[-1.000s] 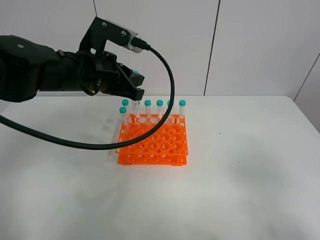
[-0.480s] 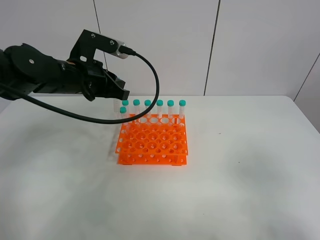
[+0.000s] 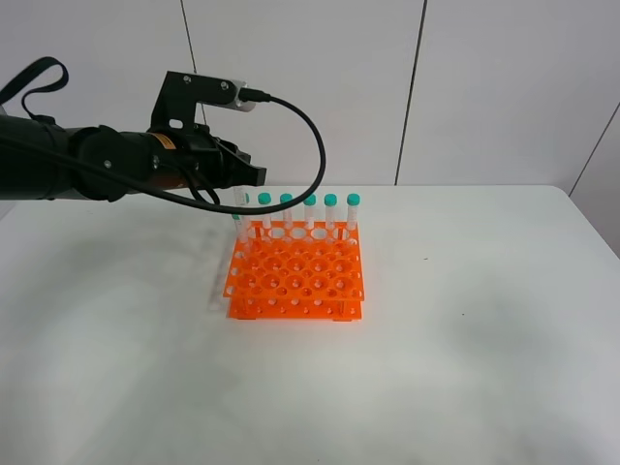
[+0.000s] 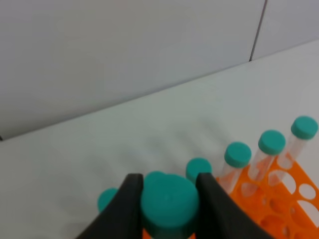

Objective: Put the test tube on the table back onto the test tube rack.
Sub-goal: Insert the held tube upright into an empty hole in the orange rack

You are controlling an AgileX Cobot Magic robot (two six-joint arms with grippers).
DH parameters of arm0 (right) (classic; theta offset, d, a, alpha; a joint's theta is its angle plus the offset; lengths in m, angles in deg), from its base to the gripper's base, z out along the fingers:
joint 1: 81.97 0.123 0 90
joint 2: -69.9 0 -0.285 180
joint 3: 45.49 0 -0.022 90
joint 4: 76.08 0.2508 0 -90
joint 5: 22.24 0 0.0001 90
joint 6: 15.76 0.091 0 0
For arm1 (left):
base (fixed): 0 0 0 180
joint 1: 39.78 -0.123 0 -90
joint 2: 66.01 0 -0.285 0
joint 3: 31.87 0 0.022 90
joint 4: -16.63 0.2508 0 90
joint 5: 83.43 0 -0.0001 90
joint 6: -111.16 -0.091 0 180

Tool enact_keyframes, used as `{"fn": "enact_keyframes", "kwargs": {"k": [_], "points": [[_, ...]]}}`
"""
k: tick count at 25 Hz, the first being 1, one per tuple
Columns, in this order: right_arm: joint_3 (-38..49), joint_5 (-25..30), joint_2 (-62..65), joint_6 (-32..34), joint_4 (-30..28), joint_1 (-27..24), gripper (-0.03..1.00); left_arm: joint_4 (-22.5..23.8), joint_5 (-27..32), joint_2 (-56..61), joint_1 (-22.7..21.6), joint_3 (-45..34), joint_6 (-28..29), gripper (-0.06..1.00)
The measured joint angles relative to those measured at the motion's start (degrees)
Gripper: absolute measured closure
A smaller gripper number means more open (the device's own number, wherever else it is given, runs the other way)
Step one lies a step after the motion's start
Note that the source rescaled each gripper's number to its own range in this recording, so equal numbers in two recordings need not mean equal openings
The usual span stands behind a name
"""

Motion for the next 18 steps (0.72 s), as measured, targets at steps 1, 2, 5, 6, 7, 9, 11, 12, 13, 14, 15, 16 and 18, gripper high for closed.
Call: {"fn": "enact_keyframes", "kwargs": {"k": [1, 2, 5, 6, 7, 9, 11, 12, 13, 14, 15, 16, 18], "points": [[0.0, 0.0, 0.0, 0.0, 0.0, 0.0, 0.16, 0.1, -0.1, -0.7, 0.3, 0.1, 0.1, 0.94], [0.0, 0.0, 0.0, 0.0, 0.0, 0.0, 0.16, 0.1, -0.1, -1.6, 0.6, 0.4, 0.1, 0.94], [0.0, 0.0, 0.0, 0.0, 0.0, 0.0, 0.16, 1.2, -0.1, -4.3, 1.8, 2.4, 0.2, 0.94], [0.0, 0.0, 0.0, 0.0, 0.0, 0.0, 0.16, 1.4, 0.0, -5.3, 2.3, 3.4, 0.3, 0.94], [0.0, 0.0, 0.0, 0.0, 0.0, 0.0, 0.16, 1.5, 0.0, -6.1, 2.6, 4.3, 0.3, 0.94], [0.0, 0.0, 0.0, 0.0, 0.0, 0.0, 0.16, 1.6, 0.0, -7.3, 3.2, 5.6, 0.3, 0.94], [0.0, 0.0, 0.0, 0.0, 0.0, 0.0, 0.16, 1.6, 0.0, -8.2, 3.4, 6.3, 0.3, 0.94], [0.0, 0.0, 0.0, 0.0, 0.0, 0.0, 0.16, 1.6, -0.1, -8.4, 3.5, 6.4, 0.3, 0.94], [0.0, 0.0, 0.0, 0.0, 0.0, 0.0, 0.16, 1.6, -0.1, -8.5, 3.5, 6.5, 0.3, 0.94], [0.0, 0.0, 0.0, 0.0, 0.0, 0.0, 0.16, 1.6, -0.2, -8.5, 3.5, 6.5, 0.3, 0.94], [0.0, 0.0, 0.0, 0.0, 0.0, 0.0, 0.16, 1.6, -0.4, -8.5, 3.5, 6.6, 0.1, 0.94], [0.0, 0.0, 0.0, 0.0, 0.0, 0.0, 0.16, 1.6, -0.8, -8.5, 3.3, 6.7, 0.0, 0.94], [0.0, 0.0, 0.0, 0.0, 0.0, 0.0, 0.16, 1.6, -1.8, -8.5, 3.3, 6.7, -0.1, 0.94]]}}
